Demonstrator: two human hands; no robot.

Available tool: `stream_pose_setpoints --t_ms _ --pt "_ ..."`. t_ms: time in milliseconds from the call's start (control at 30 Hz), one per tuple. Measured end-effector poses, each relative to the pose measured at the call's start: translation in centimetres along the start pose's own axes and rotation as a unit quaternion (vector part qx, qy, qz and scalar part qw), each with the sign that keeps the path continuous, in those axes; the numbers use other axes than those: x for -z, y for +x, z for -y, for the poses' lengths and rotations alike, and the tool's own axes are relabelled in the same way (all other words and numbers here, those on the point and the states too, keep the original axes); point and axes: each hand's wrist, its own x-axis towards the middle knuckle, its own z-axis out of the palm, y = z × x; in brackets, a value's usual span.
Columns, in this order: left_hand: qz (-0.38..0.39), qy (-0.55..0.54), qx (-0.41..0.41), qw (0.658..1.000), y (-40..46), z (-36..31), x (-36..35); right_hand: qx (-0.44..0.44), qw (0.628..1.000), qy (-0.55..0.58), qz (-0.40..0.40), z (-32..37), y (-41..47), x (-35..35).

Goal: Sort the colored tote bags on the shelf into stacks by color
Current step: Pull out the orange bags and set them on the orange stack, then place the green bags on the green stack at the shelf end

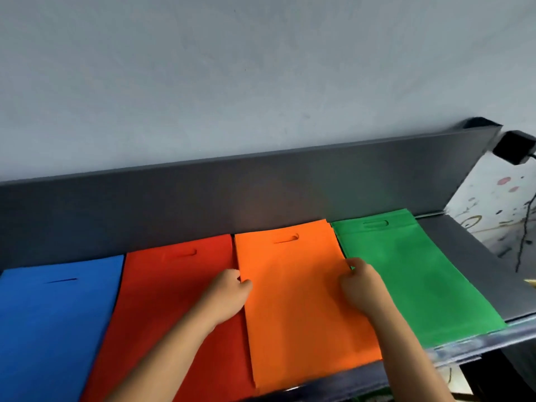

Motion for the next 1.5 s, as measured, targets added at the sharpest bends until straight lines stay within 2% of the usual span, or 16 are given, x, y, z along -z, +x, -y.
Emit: stream_pose_setpoints --t_ms 167,267,367,467,600,733,933,1233,1367,1500 --pt "-0.038 0.031 -0.016 0.999 -0.3 -1.1 -1.4 0.015 0.999 -0.04 -0.013 -1.7 0.4 0.2" --pt "-0.039 0.011 -0.008 0.999 0.0 -0.1 -1.1 0.036 0.995 -0.084 -0.046 -1.2 0.4 0.6" --pt "-0.071 -0.01 0.012 0.997 -0.5 0.8 0.7 0.104 0.992 -0.044 -0.063 0.8 0.3 0.1" --pt "-0.121 -0.053 0.014 0.991 -2.3 2.0 2.8 0.169 0.985 0.011 -0.015 3.6 -0.4 -2.3" --pt "-0.206 -0.085 0.036 0.974 -5.0 6.7 6.4 0.221 0.971 0.048 0.08 8.4 -2.7 -7.6" --pt "-0.288 -0.134 0.071 0.946 -9.3 12.3 10.9 0.297 0.94 0.049 0.161 13.5 -6.9 -13.6" --pt "-0.383 -0.158 0.124 0.902 -17.7 20.9 18.4 0.364 0.893 0.04 0.261 20.3 -15.7 -21.6" --pt "-0.467 -0.209 0.185 0.839 -32.4 33.4 28.6 0.378 0.847 0.066 0.367 31.1 -31.8 -33.7" --pt "-0.465 -0.174 0.195 0.846 -36.8 38.5 33.1 0.376 0.828 0.091 0.405 34.9 -39.4 -38.5" --pt "-0.464 -0.144 0.189 0.853 -38.9 42.7 37.4 0.37 0.828 0.105 0.409 38.0 -44.1 -42.2"
